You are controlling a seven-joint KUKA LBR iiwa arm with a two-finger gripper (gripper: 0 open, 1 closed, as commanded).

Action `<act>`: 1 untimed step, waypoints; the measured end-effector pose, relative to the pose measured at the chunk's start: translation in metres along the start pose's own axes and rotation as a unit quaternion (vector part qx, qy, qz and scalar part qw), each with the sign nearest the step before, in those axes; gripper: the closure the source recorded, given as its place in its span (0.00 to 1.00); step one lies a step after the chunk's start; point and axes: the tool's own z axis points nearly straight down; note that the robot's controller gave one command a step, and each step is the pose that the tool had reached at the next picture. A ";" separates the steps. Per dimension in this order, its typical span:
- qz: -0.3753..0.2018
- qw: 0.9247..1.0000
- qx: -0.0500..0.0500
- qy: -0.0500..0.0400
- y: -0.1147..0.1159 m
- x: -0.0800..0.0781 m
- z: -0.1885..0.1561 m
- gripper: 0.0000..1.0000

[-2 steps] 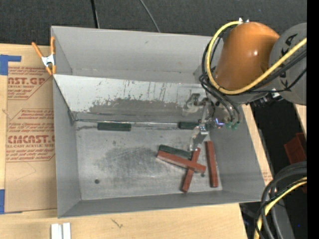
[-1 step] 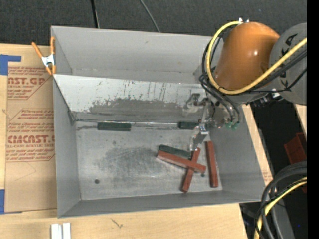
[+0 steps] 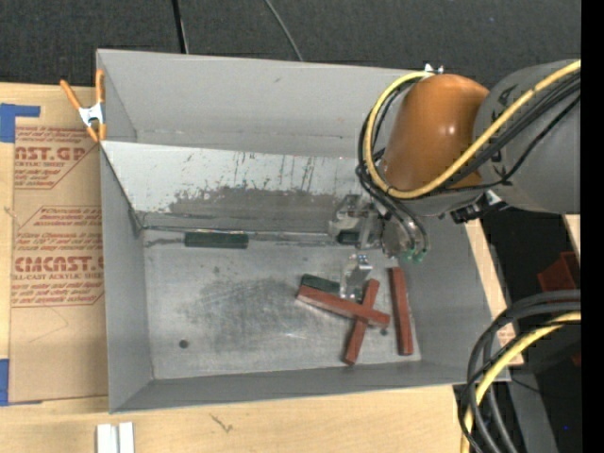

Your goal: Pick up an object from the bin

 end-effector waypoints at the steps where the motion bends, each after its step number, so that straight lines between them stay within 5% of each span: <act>1: -0.027 1.000 0.000 0.001 -0.012 0.017 0.097 1.00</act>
Offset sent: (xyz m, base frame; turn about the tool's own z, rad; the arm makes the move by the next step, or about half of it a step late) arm 0.0000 0.0000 0.0000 0.0000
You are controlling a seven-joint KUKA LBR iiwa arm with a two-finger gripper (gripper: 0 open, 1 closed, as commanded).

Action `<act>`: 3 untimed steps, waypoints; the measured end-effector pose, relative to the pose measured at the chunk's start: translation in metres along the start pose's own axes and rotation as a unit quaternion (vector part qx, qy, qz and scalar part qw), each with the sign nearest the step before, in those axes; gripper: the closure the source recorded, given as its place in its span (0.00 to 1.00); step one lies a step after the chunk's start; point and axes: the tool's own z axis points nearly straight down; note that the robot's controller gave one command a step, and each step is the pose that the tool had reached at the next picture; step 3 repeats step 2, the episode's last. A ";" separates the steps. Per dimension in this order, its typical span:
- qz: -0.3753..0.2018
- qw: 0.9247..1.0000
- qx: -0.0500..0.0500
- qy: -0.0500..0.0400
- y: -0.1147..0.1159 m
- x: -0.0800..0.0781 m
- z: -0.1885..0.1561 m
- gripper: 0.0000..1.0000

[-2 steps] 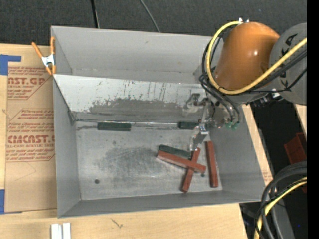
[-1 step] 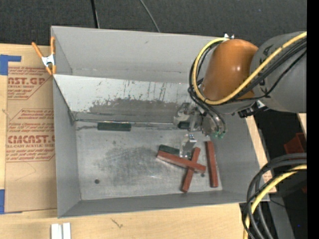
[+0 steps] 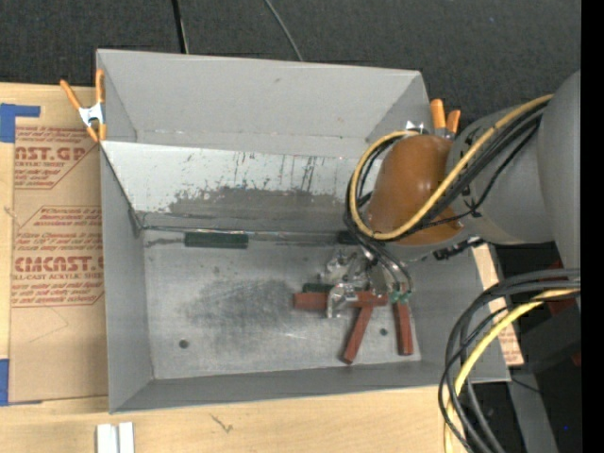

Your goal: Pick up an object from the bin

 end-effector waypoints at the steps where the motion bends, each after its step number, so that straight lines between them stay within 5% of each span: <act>1: 0.000 1.000 0.000 0.000 0.000 0.000 0.000 1.00; 2: 0.006 1.000 0.001 -0.001 -0.011 -0.010 -0.172 1.00; 3: 0.006 1.000 0.001 -0.001 -0.011 -0.010 -0.172 1.00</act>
Offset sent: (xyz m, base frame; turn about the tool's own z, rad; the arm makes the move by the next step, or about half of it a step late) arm 0.0080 -0.0105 0.1697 0.0126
